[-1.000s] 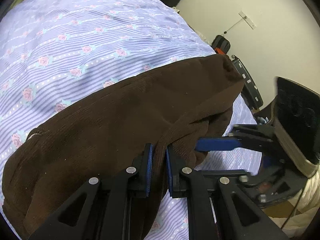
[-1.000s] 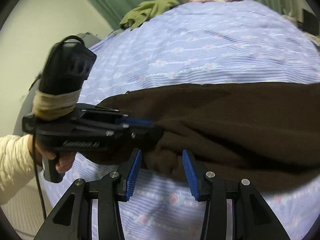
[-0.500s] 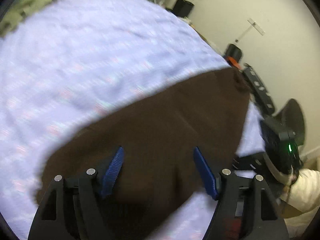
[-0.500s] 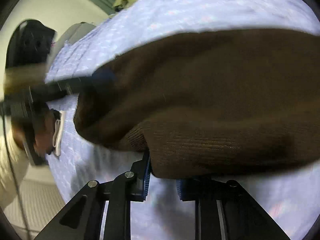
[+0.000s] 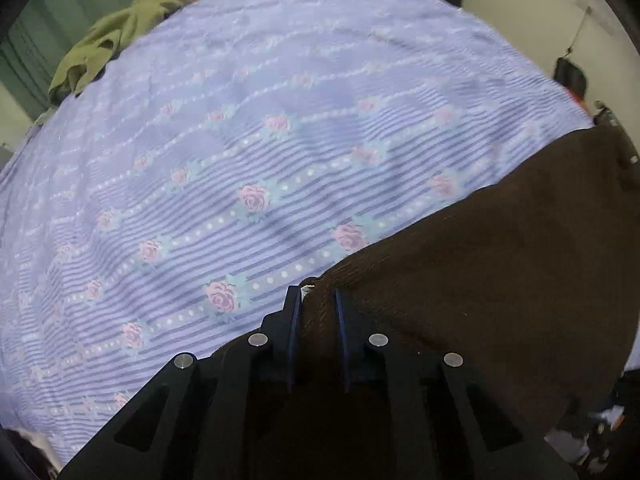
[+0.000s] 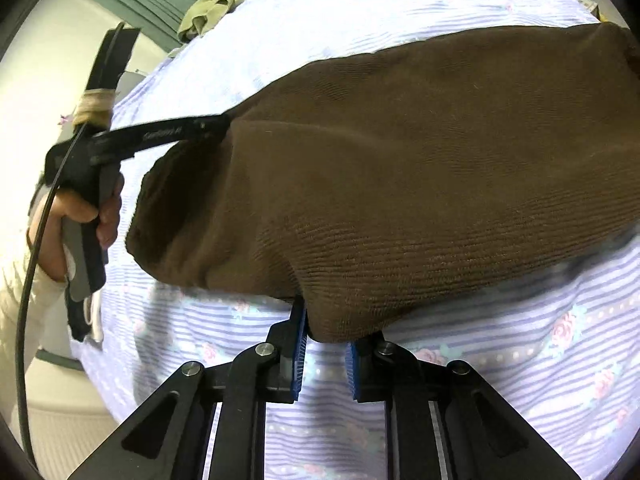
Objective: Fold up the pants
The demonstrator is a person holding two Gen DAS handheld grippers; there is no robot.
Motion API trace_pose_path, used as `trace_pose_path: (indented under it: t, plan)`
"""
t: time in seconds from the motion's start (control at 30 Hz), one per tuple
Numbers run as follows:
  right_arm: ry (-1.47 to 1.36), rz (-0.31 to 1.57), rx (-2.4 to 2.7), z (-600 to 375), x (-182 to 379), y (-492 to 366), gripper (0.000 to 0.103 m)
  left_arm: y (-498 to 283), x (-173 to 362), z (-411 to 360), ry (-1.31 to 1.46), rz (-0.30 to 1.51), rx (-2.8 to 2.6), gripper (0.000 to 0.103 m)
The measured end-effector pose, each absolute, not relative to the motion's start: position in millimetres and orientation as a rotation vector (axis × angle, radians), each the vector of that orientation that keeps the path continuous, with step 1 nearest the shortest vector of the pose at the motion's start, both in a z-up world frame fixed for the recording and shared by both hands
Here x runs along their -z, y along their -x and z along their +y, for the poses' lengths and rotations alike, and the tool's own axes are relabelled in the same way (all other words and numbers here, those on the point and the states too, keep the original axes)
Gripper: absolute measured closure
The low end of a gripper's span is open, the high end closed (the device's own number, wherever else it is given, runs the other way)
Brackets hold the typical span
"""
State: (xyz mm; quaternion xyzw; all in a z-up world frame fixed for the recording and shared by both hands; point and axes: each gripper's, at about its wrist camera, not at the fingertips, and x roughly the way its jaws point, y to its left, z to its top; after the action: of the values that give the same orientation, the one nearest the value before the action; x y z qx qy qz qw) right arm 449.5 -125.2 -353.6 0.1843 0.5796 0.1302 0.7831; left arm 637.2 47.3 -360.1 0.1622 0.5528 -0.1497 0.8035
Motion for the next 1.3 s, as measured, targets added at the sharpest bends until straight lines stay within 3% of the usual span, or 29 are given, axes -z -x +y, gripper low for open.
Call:
trace_pose_path:
  t: [0.1, 0.17, 0.23, 0.3, 0.33, 0.37, 0.47, 0.53, 0.6, 0.67, 0.83, 0.87, 0.9, 0.93, 1.0, 1.13, 1.3]
  plan:
    - [-0.372, 1.286, -0.261, -115.3, 364.0, -452.2, 0.085, -644.3, 363.6, 41.2, -0.357, 1.195, 0.296, 0.079]
    - [-0.333, 1.295, -0.251, -109.2, 362.4, -453.9, 0.085, -643.0, 351.7, 46.0, -0.362, 1.179, 0.281, 0.064]
    - [-0.319, 1.318, -0.232, -103.1, 359.1, -456.0, 0.083, -638.3, 330.4, 54.8, -0.351, 1.117, 0.250, 0.037]
    - [-0.318, 1.355, -0.205, -99.9, 357.6, -456.1, 0.069, -624.4, 301.2, 74.1, -0.323, 1.022, 0.198, 0.023]
    - [-0.295, 1.383, -0.155, -97.9, 354.7, -453.5, 0.058, -613.9, 286.9, 87.5, -0.286, 0.990, 0.193, 0.020]
    - [-0.280, 1.395, -0.124, -96.7, 351.4, -451.6, 0.054, -602.5, 277.4, 98.9, -0.252, 0.977, 0.195, 0.018]
    - [-0.305, 1.335, -0.071, -91.8, 316.3, -434.8, 0.052, -572.3, 269.4, 131.8, -0.172, 0.976, 0.204, 0.014]
    - [-0.283, 1.245, -0.038, -81.2, 287.3, -426.8, 0.043, -556.3, 278.4, 150.6, -0.109, 1.021, 0.214, 0.014]
    - [-0.260, 1.181, -0.037, -75.2, 274.5, -427.1, 0.040, -549.3, 293.6, 167.6, -0.030, 1.065, 0.217, 0.015]
    - [-0.200, 1.139, -0.054, -70.9, 269.1, -436.6, 0.040, -536.3, 306.1, 176.8, 0.045, 1.104, 0.197, 0.017]
    - [-0.170, 1.139, -0.062, -66.3, 276.4, -462.2, 0.039, -546.7, 350.3, 189.9, 0.240, 1.213, 0.176, 0.036]
    - [-0.166, 1.138, -0.065, -66.1, 276.9, -466.6, 0.040, -547.7, 355.5, 190.3, 0.283, 1.232, 0.179, 0.042]
    - [-0.163, 1.131, -0.071, -63.2, 277.1, -470.9, 0.040, -544.7, 358.5, 193.3, 0.363, 1.231, 0.203, 0.062]
    - [-0.158, 1.126, -0.077, -71.6, 278.1, -471.0, 0.040, -543.2, 358.5, 194.0, 0.406, 1.227, 0.211, 0.074]
    - [-0.153, 1.128, -0.091, -71.1, 276.8, -473.3, 0.040, -536.3, 349.1, 191.7, 0.386, 1.194, 0.181, 0.088]
    - [-0.157, 1.129, -0.116, -68.9, 281.9, -468.7, 0.039, -518.5, 331.3, 190.8, 0.407, 1.157, 0.208, 0.095]
    - [-0.169, 1.142, -0.129, -67.3, 283.8, -462.6, 0.040, -496.6, 316.6, 196.4, 0.366, 1.150, 0.199, 0.095]
